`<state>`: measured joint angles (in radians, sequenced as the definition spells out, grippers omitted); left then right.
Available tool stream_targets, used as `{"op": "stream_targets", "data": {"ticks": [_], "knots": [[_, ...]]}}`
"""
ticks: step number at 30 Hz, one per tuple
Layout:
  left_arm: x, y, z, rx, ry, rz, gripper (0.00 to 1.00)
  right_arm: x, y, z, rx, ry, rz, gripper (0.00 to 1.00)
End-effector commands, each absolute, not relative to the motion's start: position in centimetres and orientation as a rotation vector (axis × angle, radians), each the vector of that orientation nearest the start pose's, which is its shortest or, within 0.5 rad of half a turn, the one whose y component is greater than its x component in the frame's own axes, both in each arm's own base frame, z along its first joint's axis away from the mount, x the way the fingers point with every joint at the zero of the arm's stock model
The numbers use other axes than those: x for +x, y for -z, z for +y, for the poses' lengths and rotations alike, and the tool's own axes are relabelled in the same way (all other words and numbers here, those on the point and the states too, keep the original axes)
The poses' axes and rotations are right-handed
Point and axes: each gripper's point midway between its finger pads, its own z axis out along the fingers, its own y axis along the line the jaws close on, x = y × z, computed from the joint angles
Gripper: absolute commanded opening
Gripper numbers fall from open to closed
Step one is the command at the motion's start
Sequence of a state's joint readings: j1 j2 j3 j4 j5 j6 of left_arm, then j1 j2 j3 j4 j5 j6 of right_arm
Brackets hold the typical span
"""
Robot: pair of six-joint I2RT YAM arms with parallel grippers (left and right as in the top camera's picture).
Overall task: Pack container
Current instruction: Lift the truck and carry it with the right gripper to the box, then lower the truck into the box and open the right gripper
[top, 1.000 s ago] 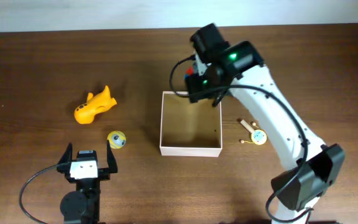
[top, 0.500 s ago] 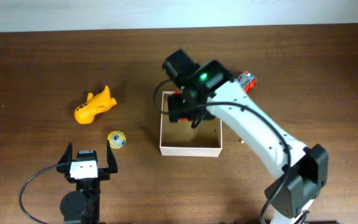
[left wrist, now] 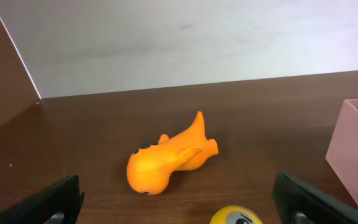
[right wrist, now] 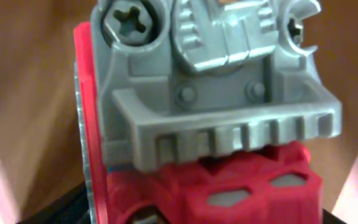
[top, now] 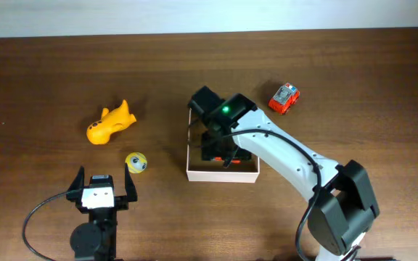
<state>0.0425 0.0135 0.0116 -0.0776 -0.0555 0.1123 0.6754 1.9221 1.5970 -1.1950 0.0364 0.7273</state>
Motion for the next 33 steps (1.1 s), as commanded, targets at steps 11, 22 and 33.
{"op": "stream_targets", "data": {"ticks": [11,22,33], "knots": [[24.5,-15.7,2.0,0.024,-0.169,1.649,0.99,34.8,-8.6,17.4,0.164,0.176,2.913,0.71],[24.5,-15.7,2.0,0.024,-0.17,1.649,0.99,36.5,-8.8,17.5,0.159,0.125,2.867,0.71],[24.5,-15.7,2.0,0.024,-0.17,1.649,0.99,34.9,-8.5,17.8,0.146,0.102,2.942,0.7]]}}
